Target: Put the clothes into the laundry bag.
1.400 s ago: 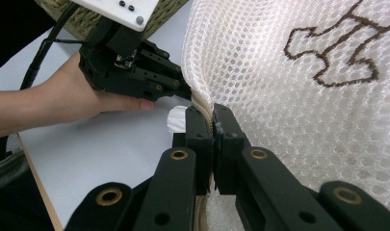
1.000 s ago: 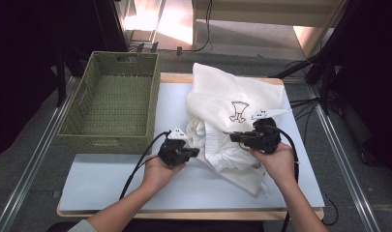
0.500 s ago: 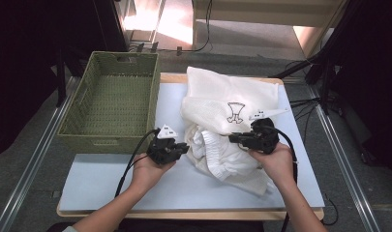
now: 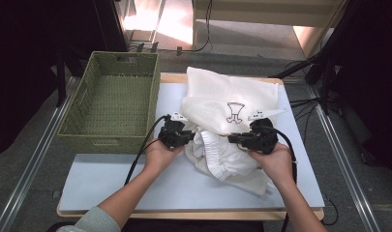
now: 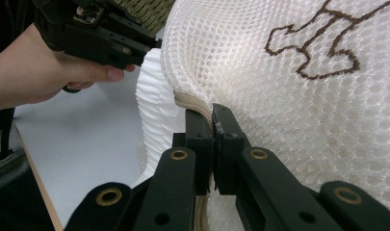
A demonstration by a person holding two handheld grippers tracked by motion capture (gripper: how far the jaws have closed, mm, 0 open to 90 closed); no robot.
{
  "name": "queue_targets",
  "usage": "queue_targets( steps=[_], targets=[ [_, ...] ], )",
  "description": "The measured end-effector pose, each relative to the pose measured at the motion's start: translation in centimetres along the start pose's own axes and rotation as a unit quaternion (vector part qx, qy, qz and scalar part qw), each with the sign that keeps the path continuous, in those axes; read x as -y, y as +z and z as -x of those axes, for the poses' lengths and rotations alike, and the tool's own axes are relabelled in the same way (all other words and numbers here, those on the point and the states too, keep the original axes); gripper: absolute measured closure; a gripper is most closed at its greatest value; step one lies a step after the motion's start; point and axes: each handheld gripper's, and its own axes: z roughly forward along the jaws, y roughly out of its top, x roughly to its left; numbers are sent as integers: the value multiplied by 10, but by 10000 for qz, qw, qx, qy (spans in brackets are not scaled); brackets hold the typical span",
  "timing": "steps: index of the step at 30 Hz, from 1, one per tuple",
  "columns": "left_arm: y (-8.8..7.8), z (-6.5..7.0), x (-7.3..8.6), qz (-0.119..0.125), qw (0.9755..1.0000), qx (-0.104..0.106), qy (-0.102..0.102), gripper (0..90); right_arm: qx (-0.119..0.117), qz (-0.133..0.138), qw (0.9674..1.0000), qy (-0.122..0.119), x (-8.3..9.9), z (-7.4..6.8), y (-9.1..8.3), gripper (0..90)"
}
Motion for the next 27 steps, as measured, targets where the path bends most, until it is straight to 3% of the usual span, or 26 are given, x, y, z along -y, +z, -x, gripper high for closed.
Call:
queue_targets(
  steps=[4, 9, 14, 15, 18, 19, 22, 27],
  targets=[
    [-18, -2, 5, 62, 9999, 117, -96, 883, 1, -3, 10000, 16, 0, 0, 0, 882],
    [-59, -4, 20, 195, 9998, 78, 14, 883, 9, 9, 10000, 18, 0, 0, 0, 882],
    [-94, -6, 40, 274, 9996, 90, -48, 884, 35, 22, 10000, 33, -1, 1, 0, 882],
    [-101, -8, 46, 291, 9995, 51, -84, 884, 45, 46, 10000, 57, -1, 1, -1, 882],
    [-110, -15, 65, 185, 9988, 194, -418, 884, 67, 69, 9999, 92, -1, 3, -2, 882],
    [-110, -14, 69, 110, 9989, 202, -413, 883, 52, 58, 9999, 102, -1, 4, -2, 882],
    [-109, -10, 80, -8, 9993, 209, -305, 872, 38, 17, 10000, 69, -1, 2, 0, 882],
    [-119, 3, 74, 195, 9997, 51, 171, 802, 45, 43, 10000, 53, -1, 1, 0, 882]
  ],
)
